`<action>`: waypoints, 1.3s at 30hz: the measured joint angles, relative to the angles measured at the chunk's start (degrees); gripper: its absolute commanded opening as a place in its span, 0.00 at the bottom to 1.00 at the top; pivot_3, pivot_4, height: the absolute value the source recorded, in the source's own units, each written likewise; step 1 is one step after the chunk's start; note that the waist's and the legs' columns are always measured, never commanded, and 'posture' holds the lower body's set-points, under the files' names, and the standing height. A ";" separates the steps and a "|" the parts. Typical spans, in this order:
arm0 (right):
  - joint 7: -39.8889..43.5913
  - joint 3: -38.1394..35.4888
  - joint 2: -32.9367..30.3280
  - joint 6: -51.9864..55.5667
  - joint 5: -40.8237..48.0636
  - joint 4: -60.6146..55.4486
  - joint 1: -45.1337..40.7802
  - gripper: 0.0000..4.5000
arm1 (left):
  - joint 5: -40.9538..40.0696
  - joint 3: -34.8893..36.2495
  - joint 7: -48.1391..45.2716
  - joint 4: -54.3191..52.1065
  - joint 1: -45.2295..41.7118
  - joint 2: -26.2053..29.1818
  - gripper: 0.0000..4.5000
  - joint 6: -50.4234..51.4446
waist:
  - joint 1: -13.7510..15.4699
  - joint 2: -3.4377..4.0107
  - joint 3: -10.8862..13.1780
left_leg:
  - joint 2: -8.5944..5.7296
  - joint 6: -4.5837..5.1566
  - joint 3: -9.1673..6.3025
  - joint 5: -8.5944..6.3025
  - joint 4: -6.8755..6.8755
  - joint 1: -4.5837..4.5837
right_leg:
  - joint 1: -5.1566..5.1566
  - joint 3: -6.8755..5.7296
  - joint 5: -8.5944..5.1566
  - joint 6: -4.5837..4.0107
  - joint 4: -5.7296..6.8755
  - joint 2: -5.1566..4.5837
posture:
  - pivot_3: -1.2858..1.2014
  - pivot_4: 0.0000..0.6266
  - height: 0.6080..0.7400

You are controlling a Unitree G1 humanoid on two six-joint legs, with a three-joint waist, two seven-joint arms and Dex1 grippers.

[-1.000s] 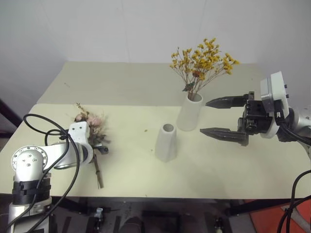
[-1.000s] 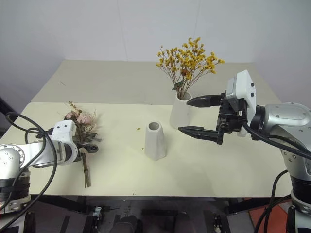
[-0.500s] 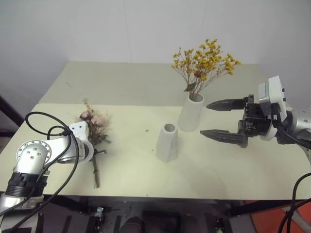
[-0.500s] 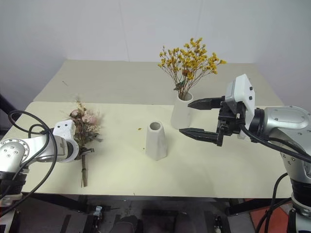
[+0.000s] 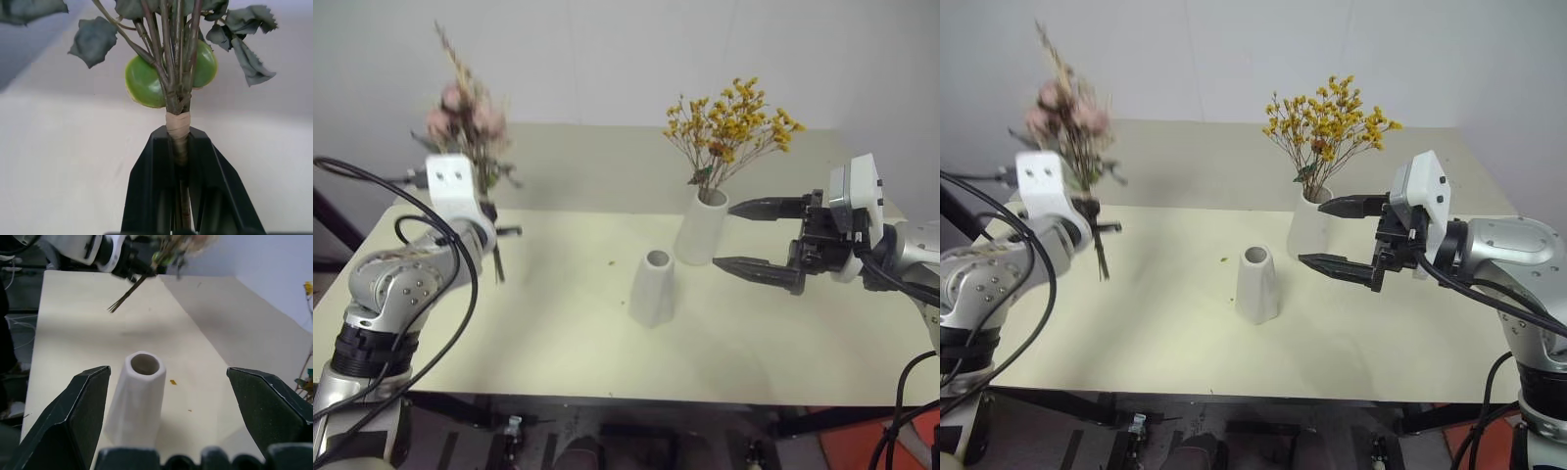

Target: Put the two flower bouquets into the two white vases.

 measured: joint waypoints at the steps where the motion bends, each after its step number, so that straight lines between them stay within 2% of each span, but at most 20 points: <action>1: -0.46 -0.22 0.16 0.00 0.00 -0.26 0.30 1.00 | 0.85 1.86 -4.58 0.34 0.01 -0.81 0.03 -2.43 | -0.14 0.00 0.00 | 0.03 0.00 0.04 0.00 0.00 -0.01 | -0.02 0.00 0.00 0.00 0.00 0.01 | 0.52 0.24 1.00; 5: -2.40 -1.13 0.58 0.30 0.28 -1.98 1.66 1.00 | 1.25 7.53 -21.67 4.26 -1.89 -4.62 0.03 -9.12 | -0.23 -0.01 0.01 | 0.07 0.08 -0.04 -0.03 0.11 -0.13 | -0.03 -0.14 0.00 0.00 0.00 0.03 | 0.52 0.24 1.00; 10: -3.84 -3.18 0.41 0.86 2.25 -4.31 3.75 1.00 | -1.83 11.88 -40.33 11.97 -11.08 -7.18 0.03 -10.65 | -0.13 -0.02 0.01 | 0.04 0.15 -0.15 -0.06 0.19 -0.21 | 0.05 -0.30 0.01 0.01 -0.01 0.03 | 0.52 0.24 1.00; 15: -4.65 -5.90 -1.21 2.16 3.38 -5.95 7.55 1.00 | -1.22 11.09 -60.60 20.13 -16.17 -8.11 0.03 -10.54 | -0.40 -0.02 0.01 | 0.04 0.18 -0.14 -0.07 0.19 -0.21 | 0.04 -0.31 0.01 0.02 0.00 0.04 | 0.52 0.24 1.00; 23: -4.85 -13.31 -4.37 5.23 5.83 -9.91 16.17 1.00 | 6.24 6.21 -88.60 32.92 -21.30 -12.30 0.03 -13.51 | -0.71 -0.03 0.01 | 0.06 0.23 -0.15 -0.07 0.24 -0.25 | 0.06 -0.35 0.00 0.02 0.00 0.05 | 0.52 0.24 1.00; 27: -5.89 -16.05 -4.57 5.84 6.74 -11.61 19.59 1.00 | 7.71 6.27 -98.21 40.30 -25.59 -15.30 0.03 -13.83 | -0.92 -0.04 0.02 | 0.06 0.27 -0.18 -0.08 0.30 -0.31 | 0.06 -0.38 0.00 0.03 0.01 0.06 | 0.52 0.24 1.00; 31: -6.89 -18.57 -4.57 6.23 7.99 -13.31 21.50 1.00 | 10.29 5.23 -105.22 41.58 -26.55 -18.50 0.03 -14.91 | -1.23 -0.04 0.02 | 0.08 0.29 -0.18 -0.09 0.31 -0.31 | 0.06 -0.37 0.00 0.04 0.01 0.06 | 0.52 0.24 1.00; 39: -7.30 -21.40 -4.57 6.67 8.45 -15.22 26.91 1.00 | 17.60 2.06 -111.98 44.21 -26.59 -25.51 0.03 -21.34 | -1.25 -0.05 0.03 | 0.08 0.32 -0.19 -0.11 0.40 -0.36 | 0.06 -0.38 0.00 0.04 0.04 0.07 | 0.52 0.24 1.00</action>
